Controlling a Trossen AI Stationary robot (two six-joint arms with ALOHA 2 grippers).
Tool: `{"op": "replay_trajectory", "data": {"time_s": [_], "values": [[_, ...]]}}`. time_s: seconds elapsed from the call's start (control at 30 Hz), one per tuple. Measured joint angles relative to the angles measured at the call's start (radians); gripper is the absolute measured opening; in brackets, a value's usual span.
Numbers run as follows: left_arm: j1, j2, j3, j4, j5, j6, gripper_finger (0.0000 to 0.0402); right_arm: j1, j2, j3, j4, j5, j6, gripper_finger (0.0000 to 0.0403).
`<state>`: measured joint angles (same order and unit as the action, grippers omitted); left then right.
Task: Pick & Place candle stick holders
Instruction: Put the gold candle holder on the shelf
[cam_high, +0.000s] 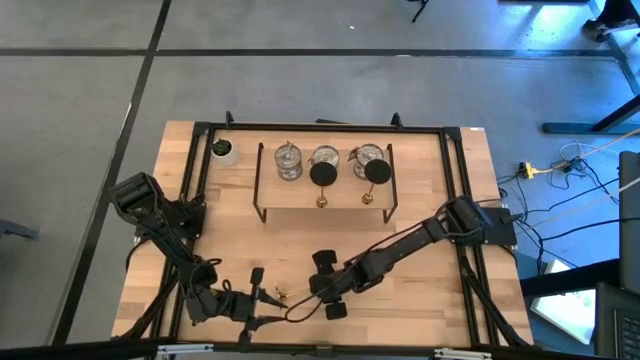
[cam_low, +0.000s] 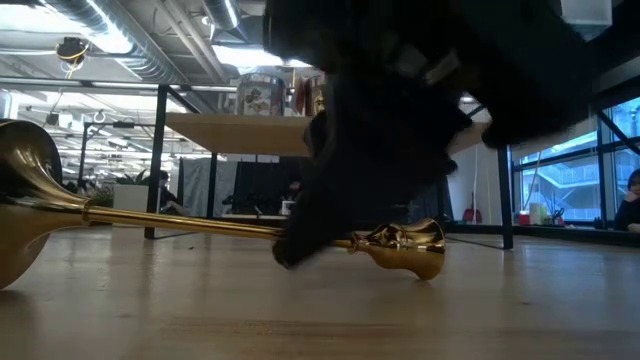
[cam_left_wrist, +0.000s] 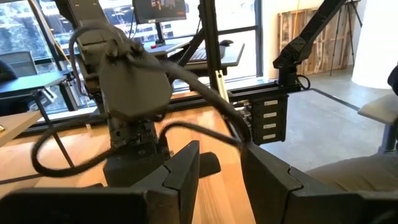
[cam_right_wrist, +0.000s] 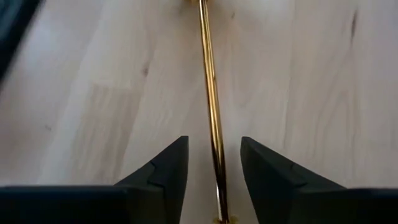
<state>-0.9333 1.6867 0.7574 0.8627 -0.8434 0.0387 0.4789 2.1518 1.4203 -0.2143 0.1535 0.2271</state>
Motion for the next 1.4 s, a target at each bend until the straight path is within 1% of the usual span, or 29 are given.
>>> {"op": "replay_trajectory", "data": {"time_s": [0.17, 0.43, 0.6, 0.73, 0.93, 1.07, 1.3, 1.4], "values": [[0.000, 0.000, 0.000, 0.000, 0.000, 0.000, 0.0113, 0.000, 0.014, -0.001, 0.001, -0.007, 0.003, 0.0134], [0.000, 0.000, 0.000, 0.000, 0.000, 0.000, 0.0113, -0.001, 0.022, -0.001, 0.005, -0.008, 0.004, 0.0130], [0.000, 0.000, 0.000, 0.000, 0.000, 0.000, 0.0113, -0.006, 0.035, 0.001, 0.010, -0.014, 0.032, 0.0124], [0.000, 0.001, 0.000, 0.000, 0.000, 0.000, 0.0113, -0.008, 0.036, 0.001, 0.012, -0.020, 0.040, 0.0104], [0.000, 0.001, 0.000, 0.000, 0.000, 0.000, 0.0113, -0.008, 0.038, 0.001, 0.012, -0.019, 0.051, 0.0058], [-0.001, 0.001, 0.000, 0.000, 0.000, 0.000, 0.0113, -0.008, 0.038, 0.001, 0.012, -0.014, 0.052, 0.0035], [-0.001, 0.001, 0.000, 0.001, 0.000, 0.000, 0.0113, 0.006, 0.040, 0.001, 0.016, 0.044, 0.054, 0.0026], [0.000, 0.001, 0.000, 0.034, 0.018, 0.023, 0.0113, 0.014, 0.040, 0.005, 0.012, 0.074, 0.054, 0.0025]]}}
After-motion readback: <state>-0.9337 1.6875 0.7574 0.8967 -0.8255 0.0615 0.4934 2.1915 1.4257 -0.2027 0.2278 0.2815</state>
